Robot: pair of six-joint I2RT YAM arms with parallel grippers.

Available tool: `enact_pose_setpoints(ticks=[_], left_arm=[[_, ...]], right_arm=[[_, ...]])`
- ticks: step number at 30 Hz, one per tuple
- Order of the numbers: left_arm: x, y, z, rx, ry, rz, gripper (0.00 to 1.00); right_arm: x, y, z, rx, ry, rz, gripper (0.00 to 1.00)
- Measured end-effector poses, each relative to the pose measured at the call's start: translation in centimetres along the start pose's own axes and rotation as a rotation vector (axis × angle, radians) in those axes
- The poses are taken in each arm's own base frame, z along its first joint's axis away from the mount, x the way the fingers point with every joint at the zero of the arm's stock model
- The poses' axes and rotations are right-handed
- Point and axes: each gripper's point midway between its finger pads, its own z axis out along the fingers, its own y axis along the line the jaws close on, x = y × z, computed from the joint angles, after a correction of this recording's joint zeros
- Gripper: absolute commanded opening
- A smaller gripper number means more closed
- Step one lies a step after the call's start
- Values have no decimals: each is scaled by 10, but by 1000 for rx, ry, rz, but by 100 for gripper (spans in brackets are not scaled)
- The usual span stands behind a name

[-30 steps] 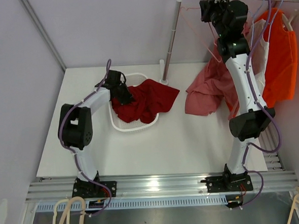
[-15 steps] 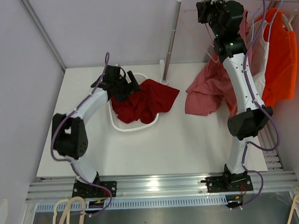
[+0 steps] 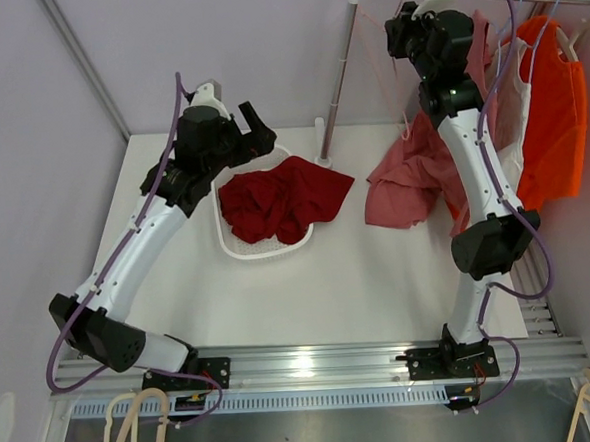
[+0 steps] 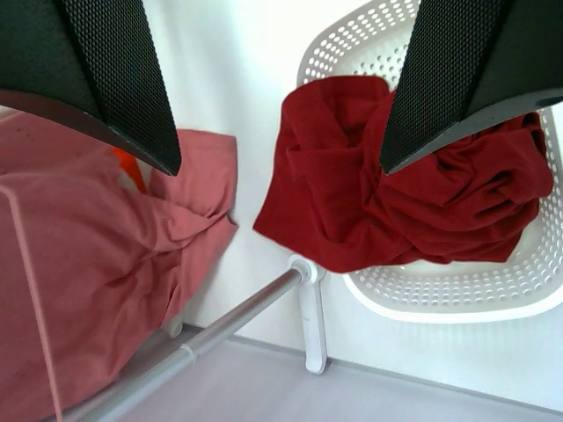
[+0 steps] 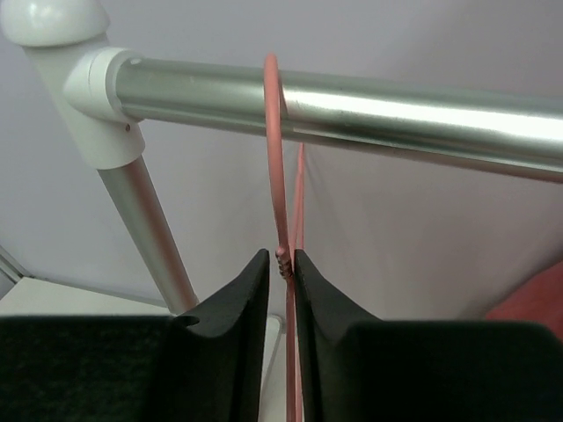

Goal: Remove the t-shirt from the hanger

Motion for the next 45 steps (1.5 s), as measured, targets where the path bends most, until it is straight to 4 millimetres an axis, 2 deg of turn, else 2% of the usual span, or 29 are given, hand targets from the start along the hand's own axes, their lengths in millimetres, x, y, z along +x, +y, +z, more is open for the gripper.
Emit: enact_pose_setpoints(ticks=[2,5,7,8,9,13,16,20,22,25,31,38,45], left_arm=[[6,-3,-1,-9,7,30,99],[15,-12,-5,-7,20,74,99],[16,-16,-8,-5,20,96,100],[16,-19,-9,-1,18,104,99],[14,-21,-11,2,11,108,99],[4,-28,-19,16,-18,126,99],[-1,-39,-26,41,-38,152,100],[-1,-58,-33,83,-57,184,99],[1,-67,-36,107,-63,193,99],[2,-79,-39,139,-74,207,100],[5,-96,-43,191,-87,231,99],[13,-100,-32,202,-72,250,99],[21,-102,-15,200,-52,279,99]], right_arm=[[2,-5,-6,13,14,0,23],[1,-11,-20,28,29,7,31],[-6,-18,-35,44,31,9,33],[-10,-22,-45,54,33,10,38],[-13,-24,-52,60,31,14,40],[-46,-33,-94,85,-16,16,40],[-80,-45,-121,120,-68,5,40],[-119,-71,-139,216,-112,-2,40],[-127,-89,-144,279,-116,0,39],[-122,-112,-146,350,-88,20,39],[-82,-144,-129,425,30,58,40],[-47,-163,-111,457,125,78,42],[-26,-178,-99,476,158,84,42]])
